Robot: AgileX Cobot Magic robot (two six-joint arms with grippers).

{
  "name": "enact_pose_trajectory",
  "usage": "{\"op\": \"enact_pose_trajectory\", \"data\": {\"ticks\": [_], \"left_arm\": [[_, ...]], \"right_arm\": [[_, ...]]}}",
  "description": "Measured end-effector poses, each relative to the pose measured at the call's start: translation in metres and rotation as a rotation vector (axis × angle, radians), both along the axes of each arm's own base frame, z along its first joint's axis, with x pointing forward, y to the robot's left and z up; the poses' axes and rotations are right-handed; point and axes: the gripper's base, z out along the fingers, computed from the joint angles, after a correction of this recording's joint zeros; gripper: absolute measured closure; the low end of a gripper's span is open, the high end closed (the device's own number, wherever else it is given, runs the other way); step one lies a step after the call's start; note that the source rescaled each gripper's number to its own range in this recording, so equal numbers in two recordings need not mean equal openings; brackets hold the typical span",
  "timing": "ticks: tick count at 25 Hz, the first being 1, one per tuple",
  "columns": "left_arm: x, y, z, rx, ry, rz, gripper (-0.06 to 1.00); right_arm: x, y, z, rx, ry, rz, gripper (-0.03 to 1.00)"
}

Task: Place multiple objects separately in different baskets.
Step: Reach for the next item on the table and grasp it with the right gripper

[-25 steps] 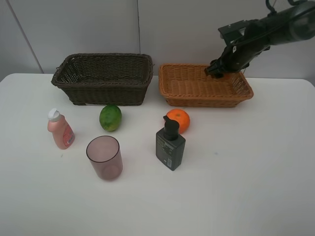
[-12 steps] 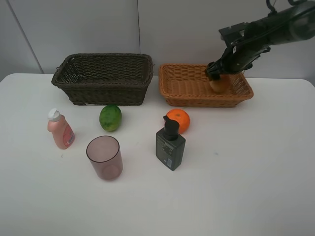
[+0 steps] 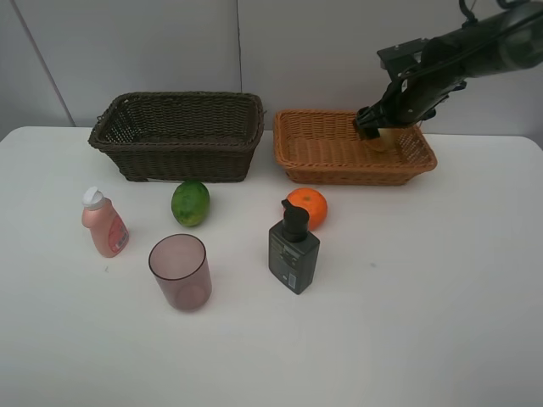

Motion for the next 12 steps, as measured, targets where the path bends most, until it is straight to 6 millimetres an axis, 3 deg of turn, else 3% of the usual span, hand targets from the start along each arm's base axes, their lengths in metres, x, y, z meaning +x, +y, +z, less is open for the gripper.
{"op": "enact_pose_trajectory", "data": {"ticks": [7, 12], "left_arm": [[0.0, 0.0, 0.0, 0.0, 0.0, 0.0, -0.06], [0.0, 0.0, 0.0, 0.0, 0.0, 0.0, -0.06]], "right_arm": [[-0.003, -0.001, -0.002, 0.002, 0.043, -0.023, 0.14], [-0.01, -0.001, 0.009, 0.023, 0.079, -0.057, 0.14]]}}
